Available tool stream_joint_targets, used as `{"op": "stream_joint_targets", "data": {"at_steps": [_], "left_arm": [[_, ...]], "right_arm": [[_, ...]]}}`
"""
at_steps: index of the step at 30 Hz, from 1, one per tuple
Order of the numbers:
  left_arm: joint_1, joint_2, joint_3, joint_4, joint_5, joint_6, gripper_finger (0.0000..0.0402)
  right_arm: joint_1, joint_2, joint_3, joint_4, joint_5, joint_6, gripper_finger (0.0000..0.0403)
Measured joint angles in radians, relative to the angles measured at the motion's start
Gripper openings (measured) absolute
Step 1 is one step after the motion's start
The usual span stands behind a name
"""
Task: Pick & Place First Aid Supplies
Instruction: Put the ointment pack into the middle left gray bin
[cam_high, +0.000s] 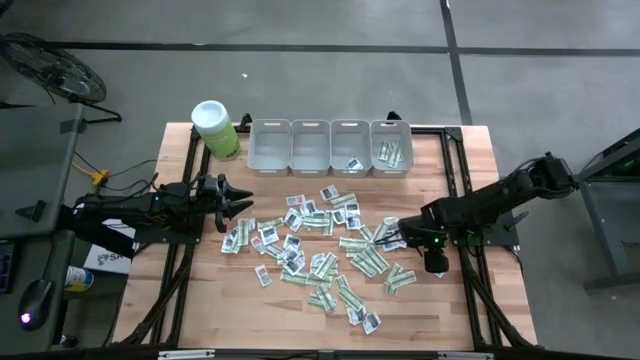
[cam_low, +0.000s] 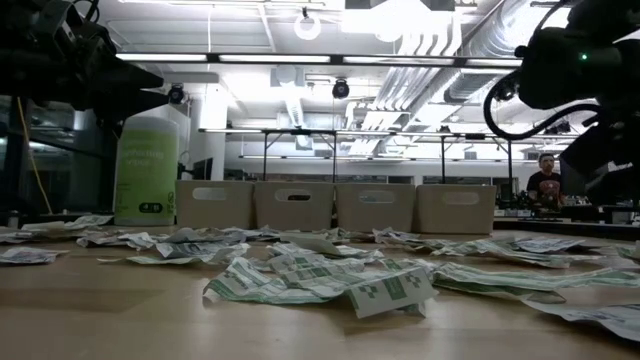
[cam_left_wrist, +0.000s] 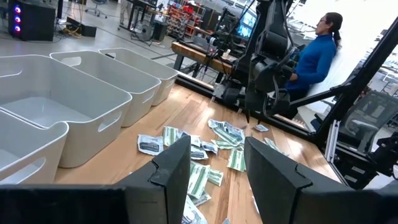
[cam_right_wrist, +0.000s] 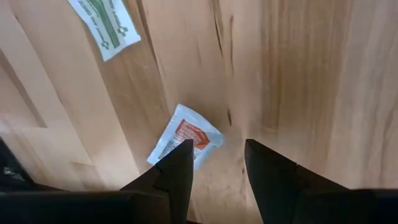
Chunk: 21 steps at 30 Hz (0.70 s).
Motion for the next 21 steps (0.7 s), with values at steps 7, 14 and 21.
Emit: {"op": "stream_joint_targets", "data": {"at_steps": [7,14,21], "left_arm": [[0.000,0.000,0.000,0.000,0.000,0.000,0.0150],[0.000,0.000,0.000,0.000,0.000,0.000,0.0150],[0.000,0.000,0.000,0.000,0.000,0.000,0.0150]], "right_arm": [[0.025,0.000,-0.002,0.025,0.049,0.020,0.0138],[0.042,0.003,-0.002,0.041,0.049,0.056,0.0138],[0.083,0.033,0.003,0.065,0.042,0.078,0.0138]]}}
